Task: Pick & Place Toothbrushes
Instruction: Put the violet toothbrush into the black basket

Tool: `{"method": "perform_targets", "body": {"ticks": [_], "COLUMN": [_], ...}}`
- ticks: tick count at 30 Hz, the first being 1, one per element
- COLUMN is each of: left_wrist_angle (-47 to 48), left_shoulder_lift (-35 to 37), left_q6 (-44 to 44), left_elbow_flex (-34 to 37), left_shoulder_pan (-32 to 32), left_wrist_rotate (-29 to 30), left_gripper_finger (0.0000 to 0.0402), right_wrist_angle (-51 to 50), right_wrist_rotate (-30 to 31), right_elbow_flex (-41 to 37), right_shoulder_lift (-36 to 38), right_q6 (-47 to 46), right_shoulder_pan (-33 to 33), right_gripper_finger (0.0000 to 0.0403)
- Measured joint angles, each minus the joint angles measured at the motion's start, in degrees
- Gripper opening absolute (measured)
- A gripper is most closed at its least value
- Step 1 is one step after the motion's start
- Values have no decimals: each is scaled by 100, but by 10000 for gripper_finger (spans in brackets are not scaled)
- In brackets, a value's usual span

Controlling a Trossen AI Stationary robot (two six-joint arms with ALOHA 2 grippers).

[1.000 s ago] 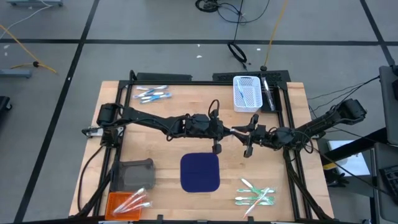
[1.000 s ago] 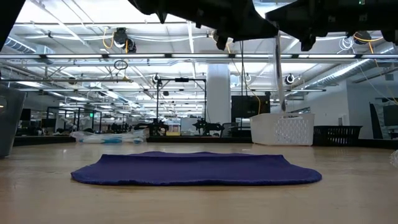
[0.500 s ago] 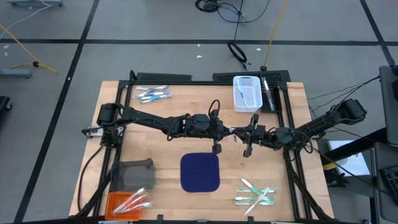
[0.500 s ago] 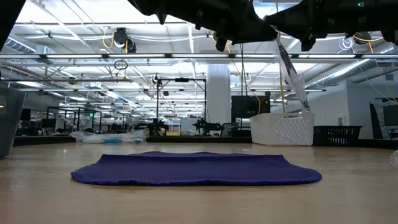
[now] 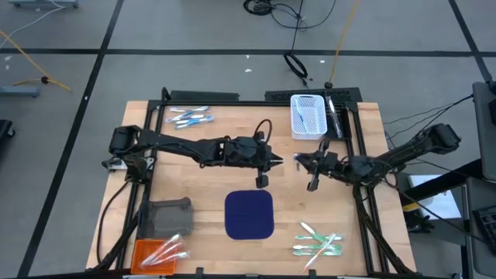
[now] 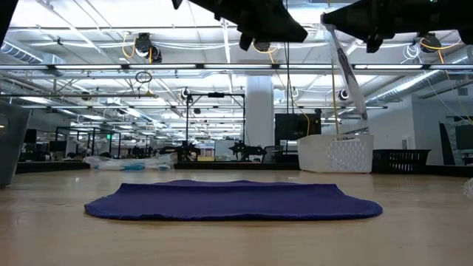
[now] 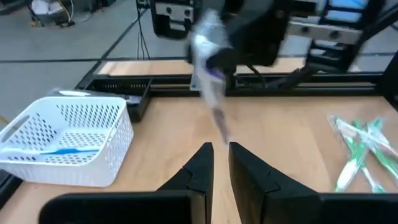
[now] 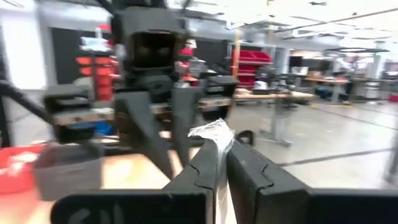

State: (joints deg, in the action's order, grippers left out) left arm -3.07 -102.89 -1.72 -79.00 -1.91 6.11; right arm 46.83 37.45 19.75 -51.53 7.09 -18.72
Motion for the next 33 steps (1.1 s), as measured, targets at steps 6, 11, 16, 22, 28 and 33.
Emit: {"method": "perform_targets", "body": {"ticks": [6, 11, 16, 22, 28, 33], "left_wrist_angle": [188, 254, 292, 285, 276, 255], "left_shoulder_lift": [-30, -57, -56, -57, -57, -57], "left_q6": [79, 237, 239, 241, 251, 272], "left_elbow_flex": [2, 2, 2, 2, 2, 2], "left_shoulder_pan": [-41, -99, -162, -202, -199, -243], "left_wrist_rotate": [-2, -4, -5, -7, -9, -9], "left_gripper_finger": [51, 51, 51, 51, 51, 51], "right_wrist_angle": [-579, -897, -857, -514, -444, -822], "right_wrist_rotate": [817, 2012, 3041, 3912, 4156, 4095], "right_elbow_flex": [-2, -2, -2, -2, -2, -2], "right_shoulder_lift": [808, 1493, 2018, 2422, 2500, 2500], "right_q6": [437, 1089, 1984, 3100, 3704, 3678], "right_shoulder_pan": [13, 38, 125, 391, 967, 1526], "right_gripper_finger": [9, 9, 9, 9, 9, 9]}}
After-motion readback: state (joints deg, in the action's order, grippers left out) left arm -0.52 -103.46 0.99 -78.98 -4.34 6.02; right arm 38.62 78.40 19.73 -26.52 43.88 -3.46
